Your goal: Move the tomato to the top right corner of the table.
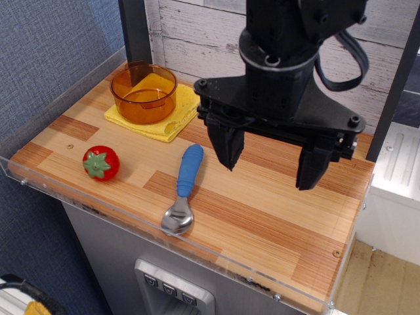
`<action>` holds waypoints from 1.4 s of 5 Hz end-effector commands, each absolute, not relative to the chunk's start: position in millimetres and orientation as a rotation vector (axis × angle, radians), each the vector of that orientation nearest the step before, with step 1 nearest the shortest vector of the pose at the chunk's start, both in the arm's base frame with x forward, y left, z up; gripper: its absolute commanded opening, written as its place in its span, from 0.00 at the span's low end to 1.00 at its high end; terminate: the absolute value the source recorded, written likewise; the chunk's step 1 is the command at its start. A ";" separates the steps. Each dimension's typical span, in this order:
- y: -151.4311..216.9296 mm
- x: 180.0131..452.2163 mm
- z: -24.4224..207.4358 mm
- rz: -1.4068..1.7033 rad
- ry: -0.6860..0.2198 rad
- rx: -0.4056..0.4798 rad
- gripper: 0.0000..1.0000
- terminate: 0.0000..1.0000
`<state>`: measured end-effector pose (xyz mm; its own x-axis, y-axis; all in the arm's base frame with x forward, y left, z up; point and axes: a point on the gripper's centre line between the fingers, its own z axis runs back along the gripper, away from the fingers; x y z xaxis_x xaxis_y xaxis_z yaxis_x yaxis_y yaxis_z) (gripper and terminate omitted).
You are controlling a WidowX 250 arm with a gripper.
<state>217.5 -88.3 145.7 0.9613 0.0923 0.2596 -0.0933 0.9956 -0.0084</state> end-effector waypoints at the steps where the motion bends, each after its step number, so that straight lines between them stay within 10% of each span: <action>1: -88.3 217.5 145.7 0.094 -0.263 0.004 1.00 0.00; 7: 54.1 209.8 96.1 0.537 -0.111 0.003 1.00 0.00</action>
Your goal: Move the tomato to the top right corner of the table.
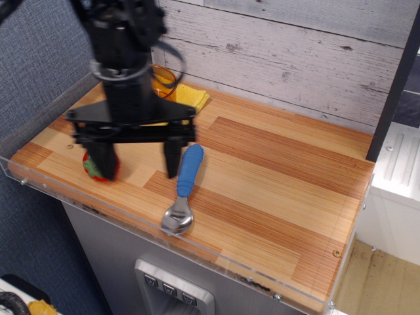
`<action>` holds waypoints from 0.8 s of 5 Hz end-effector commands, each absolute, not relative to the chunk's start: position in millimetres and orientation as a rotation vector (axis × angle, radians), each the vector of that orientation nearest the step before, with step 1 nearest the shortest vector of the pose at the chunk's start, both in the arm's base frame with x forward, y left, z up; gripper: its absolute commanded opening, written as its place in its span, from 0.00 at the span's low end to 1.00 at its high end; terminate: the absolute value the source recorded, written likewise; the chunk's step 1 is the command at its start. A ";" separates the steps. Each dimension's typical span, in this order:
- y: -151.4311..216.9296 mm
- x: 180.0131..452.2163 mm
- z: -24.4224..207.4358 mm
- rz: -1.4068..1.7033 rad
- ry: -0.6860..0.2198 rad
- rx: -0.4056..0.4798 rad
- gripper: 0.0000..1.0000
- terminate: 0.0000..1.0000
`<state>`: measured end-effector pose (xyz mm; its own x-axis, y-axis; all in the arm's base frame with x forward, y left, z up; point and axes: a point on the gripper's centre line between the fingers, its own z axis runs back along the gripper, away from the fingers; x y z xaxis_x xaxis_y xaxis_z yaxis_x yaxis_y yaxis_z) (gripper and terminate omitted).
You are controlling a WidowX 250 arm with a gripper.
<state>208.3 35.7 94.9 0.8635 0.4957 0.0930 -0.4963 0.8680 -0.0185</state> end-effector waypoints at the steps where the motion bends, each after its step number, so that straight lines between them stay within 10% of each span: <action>1: 73.7 214.9 87.1 0.499 -0.116 0.029 1.00 0.00; 4: 120.0 226.2 77.9 0.384 -0.097 0.113 1.00 0.00</action>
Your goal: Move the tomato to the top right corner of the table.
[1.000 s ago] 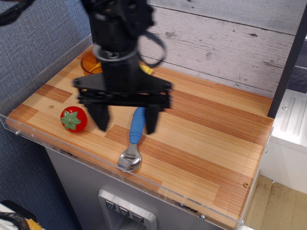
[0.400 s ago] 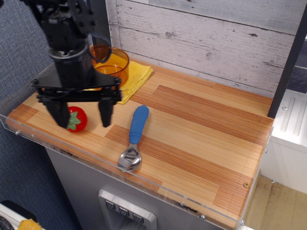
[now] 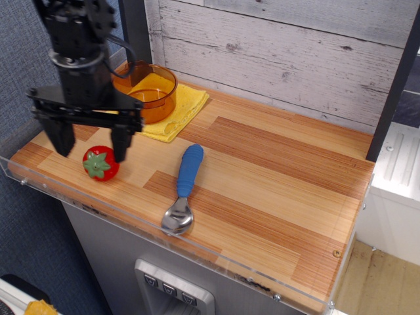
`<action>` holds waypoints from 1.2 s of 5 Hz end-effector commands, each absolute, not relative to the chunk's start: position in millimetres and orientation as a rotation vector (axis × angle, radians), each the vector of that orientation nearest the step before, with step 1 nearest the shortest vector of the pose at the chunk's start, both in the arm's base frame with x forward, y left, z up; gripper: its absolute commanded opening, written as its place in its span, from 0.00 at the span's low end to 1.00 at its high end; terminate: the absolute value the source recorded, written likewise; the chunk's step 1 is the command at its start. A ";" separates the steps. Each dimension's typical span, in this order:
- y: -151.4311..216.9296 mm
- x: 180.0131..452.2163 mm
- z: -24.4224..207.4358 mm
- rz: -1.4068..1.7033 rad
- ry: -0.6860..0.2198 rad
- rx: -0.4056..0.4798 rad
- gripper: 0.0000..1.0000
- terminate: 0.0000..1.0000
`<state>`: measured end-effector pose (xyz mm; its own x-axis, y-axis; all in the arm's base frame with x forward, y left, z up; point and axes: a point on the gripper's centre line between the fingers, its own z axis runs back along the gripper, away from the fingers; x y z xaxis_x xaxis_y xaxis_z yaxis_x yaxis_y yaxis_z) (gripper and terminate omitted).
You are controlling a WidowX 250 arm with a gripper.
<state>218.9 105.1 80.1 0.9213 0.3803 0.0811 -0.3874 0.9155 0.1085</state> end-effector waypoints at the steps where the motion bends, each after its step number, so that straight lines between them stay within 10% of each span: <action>1: 128.9 234.1 68.9 0.356 -0.104 0.101 1.00 0.00; 6: 135.2 247.2 35.4 0.362 -0.060 0.127 1.00 0.00</action>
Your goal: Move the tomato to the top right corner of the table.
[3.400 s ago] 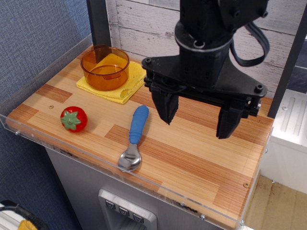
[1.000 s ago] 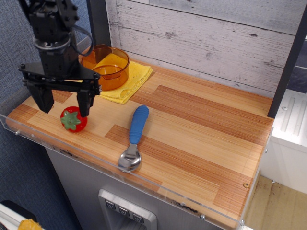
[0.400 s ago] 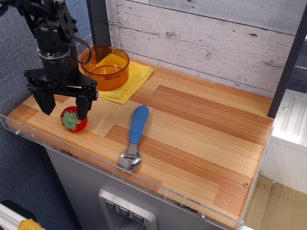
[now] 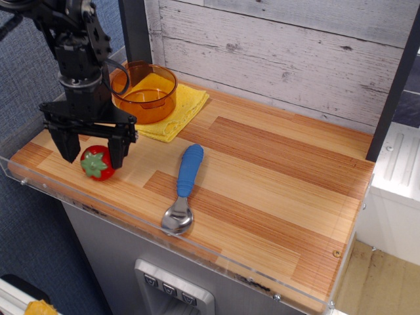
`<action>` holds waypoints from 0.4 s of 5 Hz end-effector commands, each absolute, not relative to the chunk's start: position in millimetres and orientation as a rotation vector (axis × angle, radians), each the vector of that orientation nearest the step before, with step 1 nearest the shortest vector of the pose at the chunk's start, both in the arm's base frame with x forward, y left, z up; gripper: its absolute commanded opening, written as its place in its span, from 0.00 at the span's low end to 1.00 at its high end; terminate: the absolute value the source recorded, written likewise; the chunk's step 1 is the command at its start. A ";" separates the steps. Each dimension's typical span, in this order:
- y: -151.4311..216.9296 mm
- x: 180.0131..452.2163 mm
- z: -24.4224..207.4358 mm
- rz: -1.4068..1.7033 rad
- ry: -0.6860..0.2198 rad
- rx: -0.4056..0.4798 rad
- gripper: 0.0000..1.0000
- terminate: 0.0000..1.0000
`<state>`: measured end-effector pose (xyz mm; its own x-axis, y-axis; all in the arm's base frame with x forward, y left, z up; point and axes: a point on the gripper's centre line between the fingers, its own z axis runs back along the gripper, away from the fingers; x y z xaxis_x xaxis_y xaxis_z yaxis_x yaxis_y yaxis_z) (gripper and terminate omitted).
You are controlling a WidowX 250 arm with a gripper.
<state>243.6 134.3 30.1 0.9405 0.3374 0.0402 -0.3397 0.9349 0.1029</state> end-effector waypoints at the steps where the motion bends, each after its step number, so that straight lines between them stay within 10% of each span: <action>1: 135.3 245.4 29.6 0.383 -0.049 0.123 1.00 0.00; 2: 135.5 245.6 26.7 0.388 -0.039 0.117 1.00 0.00</action>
<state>243.9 134.7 18.6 0.9250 0.3788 0.0300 -0.3798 0.9192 0.1039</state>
